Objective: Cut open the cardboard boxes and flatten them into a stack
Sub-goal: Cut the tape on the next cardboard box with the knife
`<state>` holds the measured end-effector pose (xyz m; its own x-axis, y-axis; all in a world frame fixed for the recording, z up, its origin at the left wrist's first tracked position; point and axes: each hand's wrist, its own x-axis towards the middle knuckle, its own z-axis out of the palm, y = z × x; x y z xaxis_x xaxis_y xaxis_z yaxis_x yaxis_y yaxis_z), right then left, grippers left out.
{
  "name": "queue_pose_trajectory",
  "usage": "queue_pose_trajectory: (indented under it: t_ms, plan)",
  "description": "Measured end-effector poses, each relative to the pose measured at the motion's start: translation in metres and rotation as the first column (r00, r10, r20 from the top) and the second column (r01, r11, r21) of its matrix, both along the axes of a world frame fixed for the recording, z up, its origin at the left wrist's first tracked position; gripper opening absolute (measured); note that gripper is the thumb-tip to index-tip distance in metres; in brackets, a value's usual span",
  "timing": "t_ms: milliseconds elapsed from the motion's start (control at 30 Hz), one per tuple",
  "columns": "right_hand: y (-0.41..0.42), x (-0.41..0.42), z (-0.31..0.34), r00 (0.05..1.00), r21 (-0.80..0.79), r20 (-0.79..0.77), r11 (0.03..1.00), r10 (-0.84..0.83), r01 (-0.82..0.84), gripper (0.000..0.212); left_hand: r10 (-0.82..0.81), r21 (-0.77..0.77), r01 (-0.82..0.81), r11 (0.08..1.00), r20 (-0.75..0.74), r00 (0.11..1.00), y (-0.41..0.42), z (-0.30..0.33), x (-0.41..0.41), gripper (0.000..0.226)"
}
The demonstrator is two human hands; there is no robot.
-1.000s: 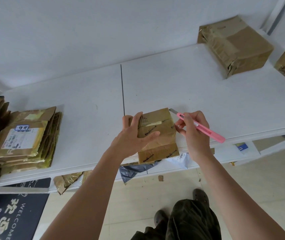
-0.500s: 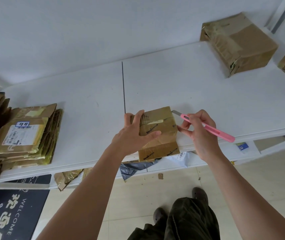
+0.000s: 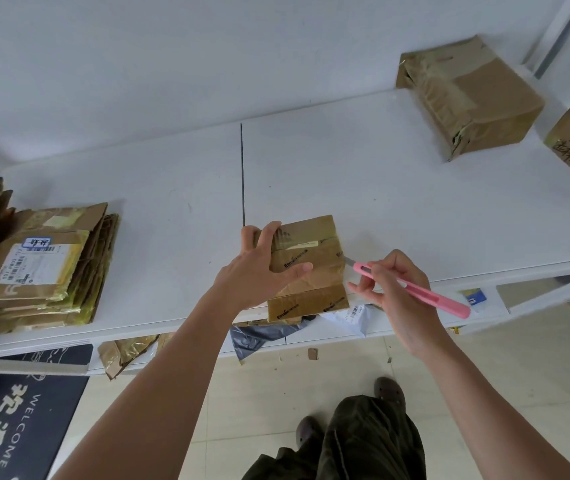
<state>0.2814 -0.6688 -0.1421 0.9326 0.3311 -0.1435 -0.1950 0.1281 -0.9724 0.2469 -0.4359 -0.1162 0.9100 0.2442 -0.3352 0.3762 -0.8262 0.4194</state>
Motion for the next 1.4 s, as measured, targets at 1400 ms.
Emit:
queue_pose_trajectory:
  t_ms: [1400]
  plan:
    - [0.161,0.005,0.039,0.929,-0.771,0.183,0.634,0.321,-0.067,0.067,0.630,-0.355,-0.588,0.727,0.002,0.777,0.051,0.016,-0.037,0.020]
